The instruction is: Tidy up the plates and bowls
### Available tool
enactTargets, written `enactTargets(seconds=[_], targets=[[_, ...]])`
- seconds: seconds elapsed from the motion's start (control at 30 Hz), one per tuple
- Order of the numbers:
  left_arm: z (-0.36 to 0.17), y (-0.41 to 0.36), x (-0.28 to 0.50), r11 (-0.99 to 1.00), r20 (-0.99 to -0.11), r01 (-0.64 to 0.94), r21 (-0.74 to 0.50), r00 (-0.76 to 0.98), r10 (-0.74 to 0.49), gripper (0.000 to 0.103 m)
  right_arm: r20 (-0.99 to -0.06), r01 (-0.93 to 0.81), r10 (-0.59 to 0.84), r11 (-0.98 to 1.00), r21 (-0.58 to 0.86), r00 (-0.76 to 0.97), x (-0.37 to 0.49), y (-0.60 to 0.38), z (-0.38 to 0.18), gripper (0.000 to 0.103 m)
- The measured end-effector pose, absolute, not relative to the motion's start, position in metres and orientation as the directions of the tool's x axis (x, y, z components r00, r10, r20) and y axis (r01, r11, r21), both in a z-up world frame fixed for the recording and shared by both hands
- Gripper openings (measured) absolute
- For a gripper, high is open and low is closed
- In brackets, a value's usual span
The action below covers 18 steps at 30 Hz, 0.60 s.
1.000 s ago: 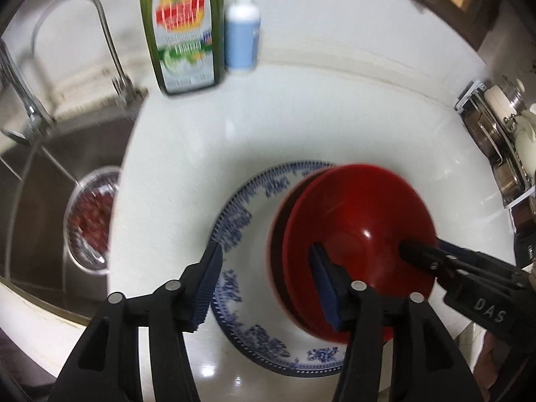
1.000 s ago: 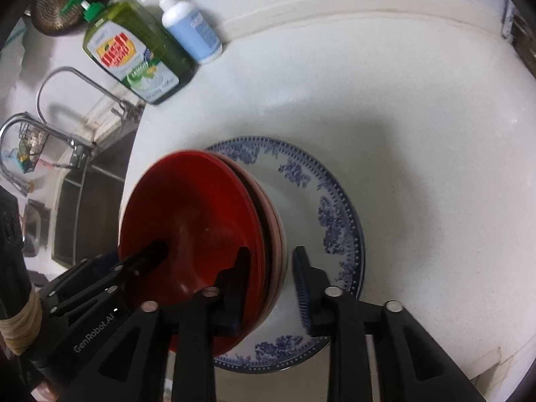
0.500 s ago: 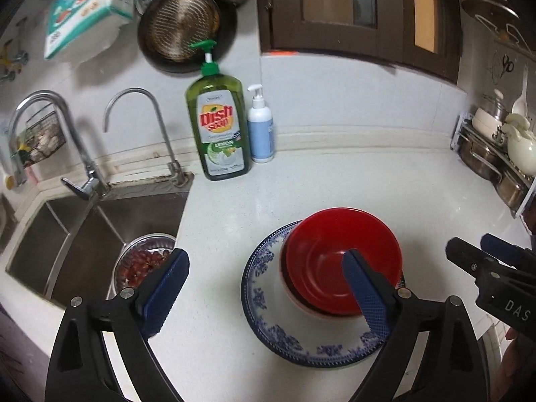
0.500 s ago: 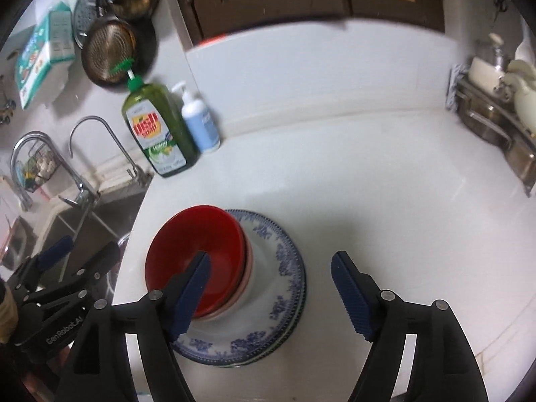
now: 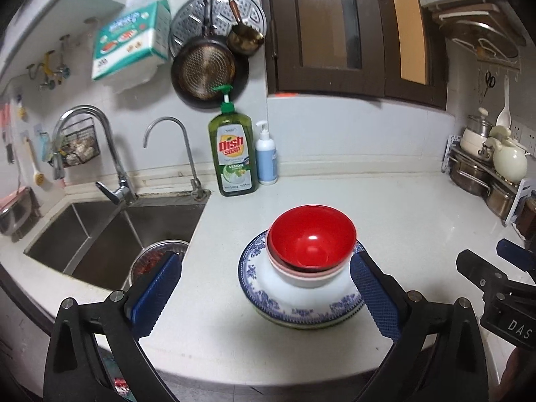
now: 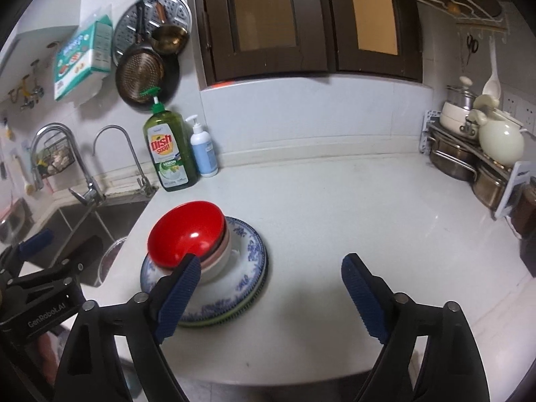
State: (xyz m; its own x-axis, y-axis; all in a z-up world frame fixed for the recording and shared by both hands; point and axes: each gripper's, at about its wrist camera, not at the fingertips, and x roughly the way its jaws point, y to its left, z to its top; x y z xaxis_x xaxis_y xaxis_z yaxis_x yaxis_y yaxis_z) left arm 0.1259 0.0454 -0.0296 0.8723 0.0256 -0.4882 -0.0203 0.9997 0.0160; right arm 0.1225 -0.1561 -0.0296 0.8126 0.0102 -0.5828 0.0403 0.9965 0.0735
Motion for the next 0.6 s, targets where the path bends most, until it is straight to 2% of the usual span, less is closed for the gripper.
enactTargets(seconds=[0.27,0.6], targets=[[-0.022,0.038,0.066,0.997,-0.461,-0.068,0.037,0.884,0.077,0.103,-0.556,0.027,0.007,0.998,0.054,0.831,0.066,-0.164,-0.023,0.087],[-0.015,0.038,0.016,0.998,-0.453,-0.041,0.056,0.889,0.062,0.103,-0.507,0.032,-0.006,0.999,0.043,0.862,0.005,-0.166,-0.008,0.087]])
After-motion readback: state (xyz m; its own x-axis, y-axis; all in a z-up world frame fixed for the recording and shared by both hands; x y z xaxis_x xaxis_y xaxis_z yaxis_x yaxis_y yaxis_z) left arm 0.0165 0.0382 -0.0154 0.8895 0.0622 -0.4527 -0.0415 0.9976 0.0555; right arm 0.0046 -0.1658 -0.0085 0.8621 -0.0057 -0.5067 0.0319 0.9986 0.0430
